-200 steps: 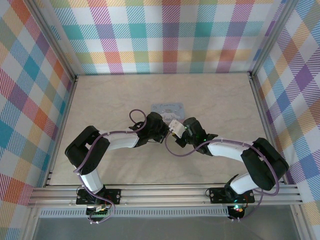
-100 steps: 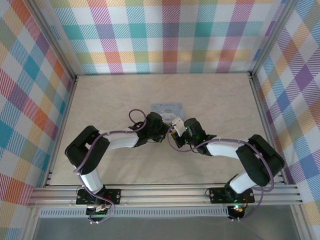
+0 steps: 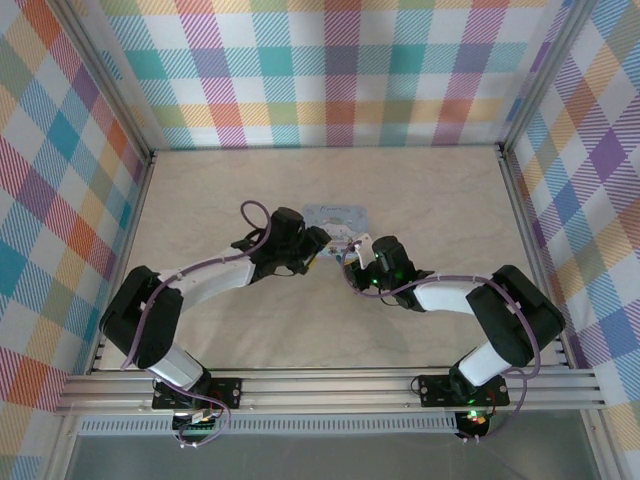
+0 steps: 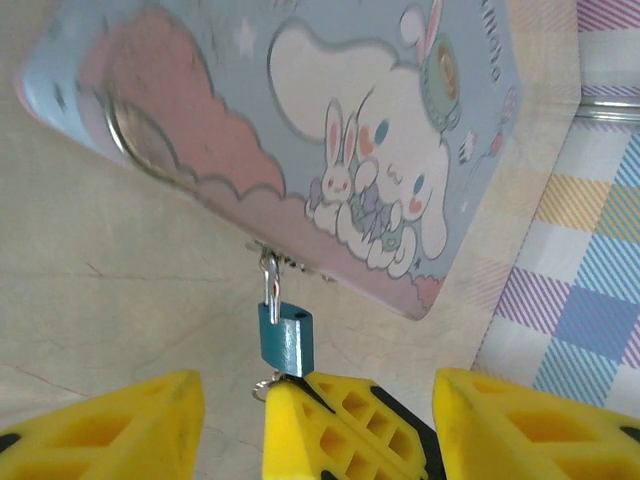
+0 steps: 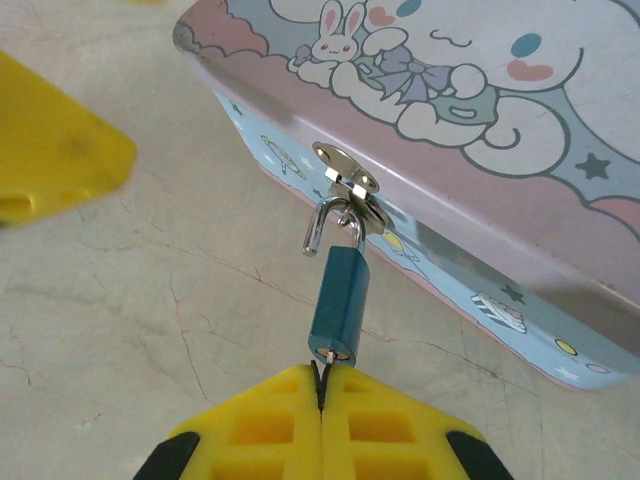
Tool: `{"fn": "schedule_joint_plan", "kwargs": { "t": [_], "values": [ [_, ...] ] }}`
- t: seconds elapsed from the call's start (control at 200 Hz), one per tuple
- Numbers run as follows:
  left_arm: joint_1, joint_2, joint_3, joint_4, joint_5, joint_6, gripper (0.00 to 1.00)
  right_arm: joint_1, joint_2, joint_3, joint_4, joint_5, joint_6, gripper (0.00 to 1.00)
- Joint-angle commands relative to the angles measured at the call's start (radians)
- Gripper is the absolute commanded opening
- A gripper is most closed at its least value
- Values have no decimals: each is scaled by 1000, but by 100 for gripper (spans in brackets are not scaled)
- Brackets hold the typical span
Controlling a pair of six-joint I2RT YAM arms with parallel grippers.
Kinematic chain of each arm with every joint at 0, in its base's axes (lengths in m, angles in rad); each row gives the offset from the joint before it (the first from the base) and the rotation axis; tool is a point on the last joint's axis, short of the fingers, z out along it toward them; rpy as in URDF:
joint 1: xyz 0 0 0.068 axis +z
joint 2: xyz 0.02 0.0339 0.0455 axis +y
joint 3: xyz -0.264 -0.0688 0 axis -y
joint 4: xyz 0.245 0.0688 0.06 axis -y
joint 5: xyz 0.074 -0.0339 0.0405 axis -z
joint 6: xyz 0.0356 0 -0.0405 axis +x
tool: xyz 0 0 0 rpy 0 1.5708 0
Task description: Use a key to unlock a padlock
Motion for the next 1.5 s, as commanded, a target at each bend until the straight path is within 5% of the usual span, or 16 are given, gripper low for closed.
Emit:
{"fn": "schedule_joint_plan", "kwargs": {
  "t": [0.0,0.225,0.425,0.955,1.495],
  "values": [
    [64,-57,45,-146,16,144,65,-7,12,-8,38,-40,48,0],
    [223,-99,110,-224,36,321,77,-15,33,0,55,-60,76,0],
    [300,41,291,-351,93,514,89,-16,61,24,46,-74,94,0],
    [308,466,704,-451,229,755,100,-31,72,21,37,-88,103,0],
    [302,601,755,-480,250,787,87,-76,64,26,-13,-173,153,0]
  ]
}}
